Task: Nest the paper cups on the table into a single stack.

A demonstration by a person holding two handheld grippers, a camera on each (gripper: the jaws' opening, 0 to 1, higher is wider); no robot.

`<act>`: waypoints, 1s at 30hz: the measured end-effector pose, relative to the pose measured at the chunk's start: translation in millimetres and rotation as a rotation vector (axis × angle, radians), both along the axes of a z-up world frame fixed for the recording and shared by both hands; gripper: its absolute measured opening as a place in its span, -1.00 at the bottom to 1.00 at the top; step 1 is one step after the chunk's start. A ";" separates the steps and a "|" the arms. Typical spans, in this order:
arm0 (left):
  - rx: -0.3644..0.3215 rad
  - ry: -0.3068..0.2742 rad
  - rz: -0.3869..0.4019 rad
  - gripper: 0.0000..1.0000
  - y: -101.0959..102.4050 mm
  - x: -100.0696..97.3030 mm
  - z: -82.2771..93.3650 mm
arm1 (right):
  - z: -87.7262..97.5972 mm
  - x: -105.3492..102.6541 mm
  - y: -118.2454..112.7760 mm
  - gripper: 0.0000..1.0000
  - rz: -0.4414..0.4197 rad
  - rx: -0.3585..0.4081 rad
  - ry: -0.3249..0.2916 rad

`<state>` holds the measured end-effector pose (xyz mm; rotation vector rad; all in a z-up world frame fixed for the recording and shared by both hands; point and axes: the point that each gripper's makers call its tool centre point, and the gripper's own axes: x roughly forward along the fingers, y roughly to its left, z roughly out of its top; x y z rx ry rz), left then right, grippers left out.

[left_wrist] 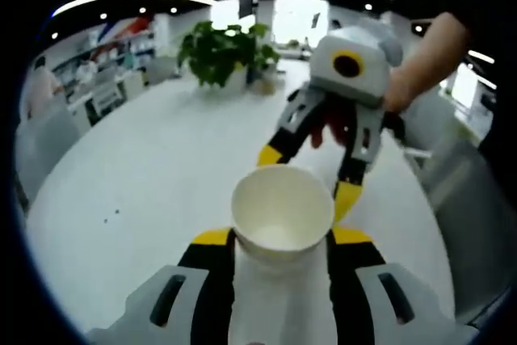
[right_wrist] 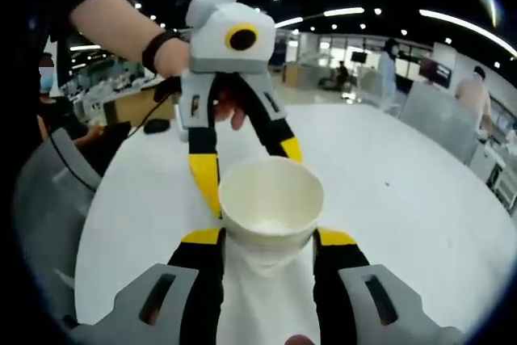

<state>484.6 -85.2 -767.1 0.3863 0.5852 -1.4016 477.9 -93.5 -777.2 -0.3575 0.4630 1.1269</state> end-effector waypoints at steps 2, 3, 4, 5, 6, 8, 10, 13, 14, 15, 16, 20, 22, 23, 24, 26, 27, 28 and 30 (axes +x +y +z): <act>0.001 -0.004 0.002 -0.12 0.1 0.4 -0.3 | 0.2 -0.1 0.4 -0.19 -0.006 -0.002 -0.003; 0.000 -0.005 0.003 -0.12 0.2 0.4 -0.3 | 0.1 -0.2 0.5 -0.18 -0.009 -0.004 -0.004; -0.001 -0.005 0.006 -0.12 0.4 0.2 -0.4 | 0.1 -0.3 0.3 -0.18 -0.011 -0.007 -0.006; -0.001 -0.005 0.010 -0.12 0.8 0.2 -0.4 | 0.5 -0.7 -0.2 -0.18 -0.014 -0.011 -0.009; 0.000 -0.005 0.015 -0.12 2.1 -0.9 -0.3 | 0.8 -1.0 -0.8 -0.16 -0.017 -0.013 -0.010; 0.013 0.002 0.025 -0.10 6.2 -2.7 -2.6 | 0.8 -1.7 -3.7 -0.07 -0.031 -0.030 -0.025; 0.023 0.002 0.032 -0.01 9.4 -5.2 -4.9 | 0.1 -3.3 -6.6 0.05 -0.041 -0.039 -0.028; 0.004 0.013 0.080 0.05 16.2 -7.7 -0.9 | -1.0 -12.2 -11.0 0.04 -0.046 -0.036 -0.006; -0.010 0.020 0.097 0.08 17.5 -8.3 0.8 | -0.9 -14.5 -12.1 0.04 -0.048 -0.038 -0.006; -0.015 0.021 0.106 0.09 19.8 -9.5 1.7 | -0.2 -18.5 -13.5 0.04 -0.053 -0.038 -0.003; -0.014 0.018 0.117 0.11 24.5 -12.0 1.5 | 0.1 -21.3 -14.2 0.05 -0.057 -0.036 0.000; -0.031 0.031 0.158 0.21 38.4 -27.9 4.6 | 1.5 -35.6 -19.1 0.06 -0.069 -0.040 0.006; -0.035 0.024 0.175 0.23 45.1 -35.0 8.2 | 1.7 -41.8 -22.0 0.07 -0.078 -0.038 0.015; -0.046 0.014 0.189 0.24 48.8 -39.6 12.3 | 3.4 -47.4 -23.0 0.07 -0.081 -0.032 0.018; -0.052 0.015 0.199 0.26 51.4 -43.1 15.4 | 4.9 -53.7 -24.2 0.07 -0.082 -0.030 0.017; -0.074 0.019 0.221 0.29 56.2 -52.5 22.6 | 7.2 -61.4 -26.5 0.08 -0.082 -0.039 0.011; -0.078 0.010 0.230 0.29 59.9 -58.0 24.7 | 7.7 -64.9 -28.0 0.09 -0.085 -0.041 0.011; -0.079 0.013 0.236 0.30 62.6 -61.8 25.3 | 8.8 -70.4 -30.6 0.09 -0.091 -0.040 0.013; -0.081 0.019 0.252 0.34 67.1 -69.8 27.2 | 11.4 -79.3 -35.1 0.10 -0.103 -0.040 0.011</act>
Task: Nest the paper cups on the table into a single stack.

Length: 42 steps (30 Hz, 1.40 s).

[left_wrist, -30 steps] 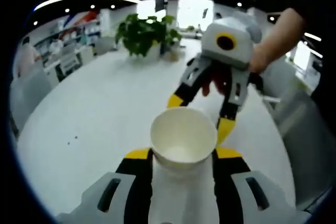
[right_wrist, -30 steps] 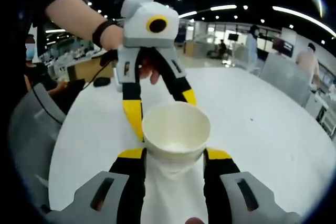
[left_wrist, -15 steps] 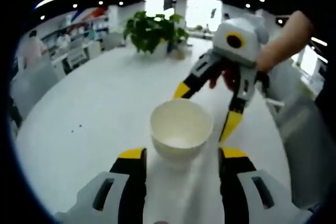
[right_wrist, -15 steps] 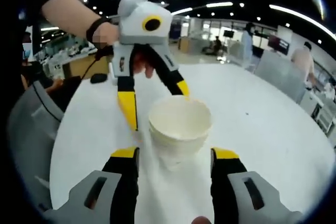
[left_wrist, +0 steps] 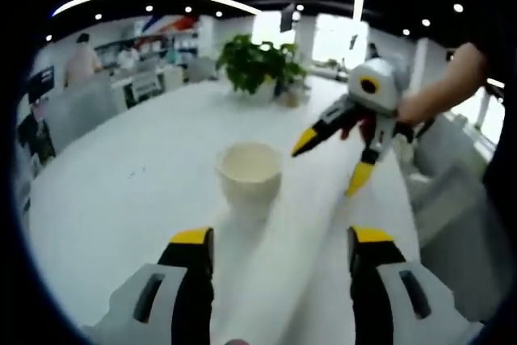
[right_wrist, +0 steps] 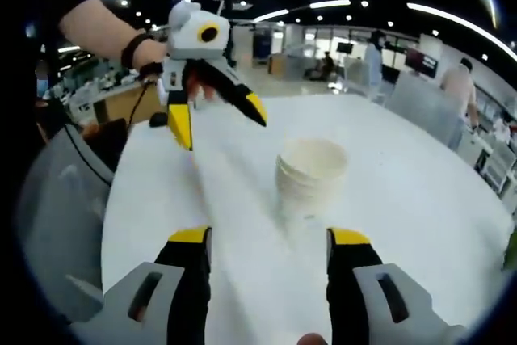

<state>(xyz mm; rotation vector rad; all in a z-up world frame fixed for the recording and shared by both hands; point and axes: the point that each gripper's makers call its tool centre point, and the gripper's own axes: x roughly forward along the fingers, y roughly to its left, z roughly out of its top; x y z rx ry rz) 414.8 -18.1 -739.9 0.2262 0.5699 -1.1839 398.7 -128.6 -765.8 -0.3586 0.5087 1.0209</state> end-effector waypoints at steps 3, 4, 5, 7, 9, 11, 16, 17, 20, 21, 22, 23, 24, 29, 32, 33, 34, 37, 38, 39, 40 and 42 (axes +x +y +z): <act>-0.009 -0.006 0.018 0.37 7.5 -16.4 6.6 | 6.3 -11.6 -4.6 0.14 -0.004 -0.001 -0.009; -0.012 -0.005 0.024 0.38 9.7 -19.8 8.4 | 8.8 -17.0 -6.9 0.14 -0.003 -0.005 -0.011; -0.020 -0.008 0.034 0.39 11.6 -25.0 11.4 | 10.7 -20.2 -8.2 0.15 -0.004 -0.006 -0.011; -0.026 -0.014 0.053 0.45 14.7 -30.4 14.3 | 16.0 -28.1 -11.6 0.18 -0.009 -0.002 -0.014; -0.035 -0.018 0.073 0.52 16.6 -38.1 17.7 | 22.6 -36.0 -14.9 0.20 -0.010 -0.001 -0.025; -0.043 -0.024 0.089 0.58 17.6 -46.1 22.4 | 27.0 -41.4 -18.0 0.25 -0.019 0.005 -0.030; -0.063 -0.031 0.110 0.70 18.0 -63.8 28.5 | 37.1 -55.8 -26.2 0.37 -0.050 0.038 -0.031; -0.065 -0.031 0.115 0.73 18.1 -66.2 29.0 | 38.2 -57.9 -27.4 0.42 -0.055 0.043 -0.031; -0.073 -0.041 0.135 0.84 19.9 -74.3 31.8 | 40.7 -64.9 -29.7 0.56 -0.073 0.070 -0.025; -0.077 -0.039 0.140 0.88 20.2 -76.4 33.1 | 41.3 -66.5 -30.1 0.61 -0.076 0.071 -0.025; -0.110 -0.051 0.147 0.93 18.4 -78.6 39.3 | 41.5 -68.8 -31.1 0.69 -0.083 0.079 -0.017; -0.132 -0.065 0.151 0.95 17.5 -80.3 43.9 | 40.7 -70.1 -32.4 0.75 -0.091 0.087 -0.009; -0.135 -0.066 0.155 0.96 18.3 -83.4 45.5 | 40.7 -72.3 -35.3 0.80 -0.098 0.091 -0.007; -0.145 -0.096 0.169 0.97 24.7 -98.3 54.7 | 45.2 -78.9 -48.4 1.00 -0.124 0.111 -0.014; -0.150 -0.144 0.188 0.97 31.8 -101.8 61.7 | 53.2 -82.2 -58.9 1.00 -0.149 0.170 -0.018; -0.150 -0.142 0.196 0.97 33.8 -102.5 62.5 | 53.7 -83.2 -65.4 1.00 -0.161 0.180 -0.018; -0.150 -0.146 0.208 0.97 36.2 -103.5 65.6 | 53.5 -84.6 -68.6 1.00 -0.167 0.185 -0.008; -0.135 -0.193 0.234 0.97 43.2 -101.7 69.5 | 53.8 -87.6 -77.2 1.00 -0.184 0.166 -0.021; -0.135 -0.192 0.245 0.97 45.9 -102.0 68.9 | 55.3 -89.2 -78.9 1.00 -0.187 0.167 -0.029; -0.137 -0.185 0.252 0.97 47.0 -102.4 69.0 | 55.3 -89.8 -80.0 1.00 -0.191 0.168 -0.033; -0.142 -0.186 0.256 0.97 47.0 -103.4 70.3 | 54.5 -90.7 -81.2 1.00 -0.195 0.165 -0.039; -0.144 -0.190 0.261 0.97 46.7 -105.7 71.0 | 51.4 -92.2 -80.6 1.00 -0.192 0.164 -0.031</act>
